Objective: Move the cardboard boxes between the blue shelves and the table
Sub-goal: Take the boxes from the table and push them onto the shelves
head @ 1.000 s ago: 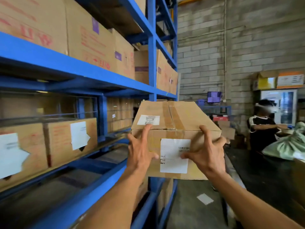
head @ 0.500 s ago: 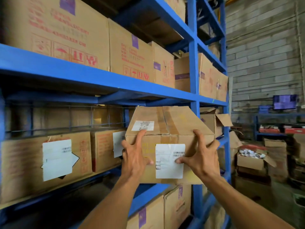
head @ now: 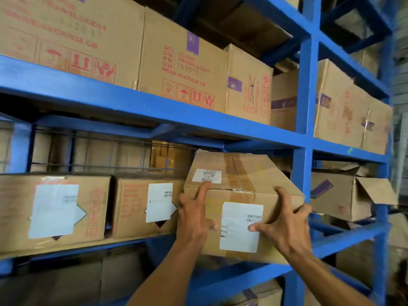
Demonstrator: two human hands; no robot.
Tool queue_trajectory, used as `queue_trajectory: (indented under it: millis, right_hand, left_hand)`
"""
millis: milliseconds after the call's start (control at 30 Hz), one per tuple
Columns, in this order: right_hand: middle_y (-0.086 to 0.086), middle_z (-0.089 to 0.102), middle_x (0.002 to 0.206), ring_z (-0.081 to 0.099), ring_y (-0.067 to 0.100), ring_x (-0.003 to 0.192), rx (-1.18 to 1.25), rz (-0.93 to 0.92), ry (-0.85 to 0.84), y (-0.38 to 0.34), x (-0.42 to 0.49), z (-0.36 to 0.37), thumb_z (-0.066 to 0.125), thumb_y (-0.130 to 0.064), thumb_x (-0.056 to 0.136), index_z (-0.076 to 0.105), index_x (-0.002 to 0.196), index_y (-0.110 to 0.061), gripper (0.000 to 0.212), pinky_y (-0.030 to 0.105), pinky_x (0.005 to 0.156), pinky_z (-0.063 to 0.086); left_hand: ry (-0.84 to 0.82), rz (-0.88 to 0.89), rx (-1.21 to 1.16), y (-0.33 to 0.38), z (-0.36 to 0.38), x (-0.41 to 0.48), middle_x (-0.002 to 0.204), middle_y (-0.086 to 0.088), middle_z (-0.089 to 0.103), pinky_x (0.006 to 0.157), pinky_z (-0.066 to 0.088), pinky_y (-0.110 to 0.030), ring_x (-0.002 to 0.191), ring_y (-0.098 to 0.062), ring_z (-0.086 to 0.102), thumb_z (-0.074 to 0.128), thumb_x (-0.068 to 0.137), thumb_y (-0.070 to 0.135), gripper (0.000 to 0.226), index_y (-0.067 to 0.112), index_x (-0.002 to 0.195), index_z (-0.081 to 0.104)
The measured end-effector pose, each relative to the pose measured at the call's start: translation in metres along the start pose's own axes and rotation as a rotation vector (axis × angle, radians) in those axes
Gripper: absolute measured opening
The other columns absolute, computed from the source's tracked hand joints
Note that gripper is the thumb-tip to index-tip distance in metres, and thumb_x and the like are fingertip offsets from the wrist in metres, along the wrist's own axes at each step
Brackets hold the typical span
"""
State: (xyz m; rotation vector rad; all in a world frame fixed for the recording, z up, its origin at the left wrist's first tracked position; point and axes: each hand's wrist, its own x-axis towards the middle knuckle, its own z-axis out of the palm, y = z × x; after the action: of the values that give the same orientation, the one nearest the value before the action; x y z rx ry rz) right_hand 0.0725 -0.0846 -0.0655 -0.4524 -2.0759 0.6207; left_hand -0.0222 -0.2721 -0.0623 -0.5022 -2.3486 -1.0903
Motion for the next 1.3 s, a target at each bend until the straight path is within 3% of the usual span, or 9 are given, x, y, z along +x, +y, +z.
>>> queue_trajectory:
  millis: [433, 767, 900, 1000, 1067, 1133, 1167, 1233, 1300]
  right_hand:
    - [0.005, 0.023, 0.129, 0.045, 0.046, 0.116, 0.097, -0.017, -0.131, 0.079, 0.125, 0.121, 0.097, -0.044, 0.042, 0.019, 0.139, -0.052, 0.125, 0.063, 0.093, 0.048]
    - [0.015, 0.012, 0.153, 0.032, 0.049, 0.133, 0.184, -0.112, -0.28, 0.136, 0.193, 0.181, 0.097, -0.037, 0.051, 0.016, 0.148, -0.041, 0.126, 0.062, 0.102, 0.04]
    - [0.011, 0.018, 0.148, 0.036, 0.043, 0.128, 0.152, -0.2, -0.338, 0.164, 0.218, 0.204, 0.091, -0.059, 0.042, 0.006, 0.141, -0.053, 0.13, 0.057, 0.095, 0.046]
    - [0.011, 0.0, 0.154, 0.023, 0.043, 0.138, 0.079, -0.228, -0.353, 0.178, 0.229, 0.223, 0.08, -0.076, 0.043, -0.009, 0.142, -0.054, 0.135, 0.059, 0.106, 0.038]
    - [0.02, -0.01, 0.156, 0.007, 0.046, 0.144, -0.067, -0.302, -0.284, 0.18, 0.229, 0.228, 0.068, -0.085, 0.05, -0.009, 0.149, -0.043, 0.132, 0.061, 0.115, 0.023]
    - [0.027, 0.008, 0.158, 0.011, 0.049, 0.145, -0.114, -0.472, -0.117, 0.181, 0.232, 0.228, 0.063, -0.086, 0.047, 0.019, 0.155, -0.024, 0.131, 0.064, 0.116, 0.012]
    - [0.028, 0.016, 0.158, 0.015, 0.048, 0.145, -0.111, -0.566, -0.064, 0.183, 0.235, 0.23, 0.064, -0.082, 0.048, 0.032, 0.151, -0.014, 0.127, 0.063, 0.117, 0.008]
    - [0.026, 0.021, 0.158, 0.015, 0.044, 0.148, -0.099, -0.71, -0.033, 0.185, 0.236, 0.235, 0.067, -0.072, 0.061, 0.038, 0.149, -0.006, 0.114, 0.06, 0.119, 0.007]
    - [0.025, 0.026, 0.157, 0.016, 0.042, 0.148, -0.037, -0.763, -0.011, 0.184, 0.233, 0.24, 0.062, -0.065, 0.074, 0.035, 0.151, -0.007, 0.099, 0.058, 0.119, 0.01]
  left_hand:
    - [0.147, 0.022, 0.152, -0.038, 0.126, 0.111, 0.143, -0.018, 0.026, 0.089, 0.054, -0.051, 0.119, -0.04, 0.051, 0.089, 0.062, 0.029, 0.115, 0.058, 0.135, 0.006]
    - [0.219, -0.095, 0.235, -0.025, 0.187, 0.128, 0.115, -0.01, 0.034, 0.087, 0.053, -0.047, 0.101, -0.037, 0.055, 0.08, 0.072, 0.021, 0.099, 0.053, 0.137, 0.014]
    - [0.269, -0.176, 0.34, -0.014, 0.212, 0.129, 0.111, -0.008, 0.033, 0.087, 0.05, -0.044, 0.098, -0.035, 0.052, 0.082, 0.07, 0.017, 0.1, 0.053, 0.135, 0.016]
    - [0.323, -0.217, 0.441, -0.005, 0.23, 0.129, 0.117, -0.011, 0.03, 0.09, 0.049, -0.045, 0.107, -0.037, 0.048, 0.082, 0.07, 0.021, 0.101, 0.051, 0.137, 0.013]
    - [0.367, -0.229, 0.626, -0.005, 0.236, 0.135, 0.137, -0.024, 0.021, 0.103, 0.039, -0.055, 0.129, -0.048, 0.029, 0.082, 0.066, 0.035, 0.104, 0.043, 0.141, 0.01]
    - [0.339, -0.183, 0.848, -0.007, 0.231, 0.139, 0.154, -0.027, -0.007, 0.113, 0.007, -0.066, 0.142, -0.05, -0.008, 0.07, 0.067, 0.059, 0.106, 0.034, 0.146, 0.003]
    - [0.304, -0.124, 0.928, -0.009, 0.228, 0.14, 0.156, -0.022, -0.016, 0.112, -0.009, -0.063, 0.143, -0.043, -0.018, 0.059, 0.07, 0.072, 0.108, 0.029, 0.149, -0.002]
    - [0.277, 0.008, 0.955, -0.008, 0.222, 0.139, 0.161, -0.013, -0.01, 0.111, -0.02, -0.056, 0.146, -0.031, -0.017, 0.031, 0.08, 0.082, 0.1, 0.022, 0.153, 0.001]
    - [0.293, 0.092, 0.929, -0.006, 0.222, 0.136, 0.16, -0.012, 0.011, 0.117, -0.01, -0.055, 0.148, -0.029, -0.002, 0.018, 0.087, 0.077, 0.085, 0.022, 0.152, 0.013]
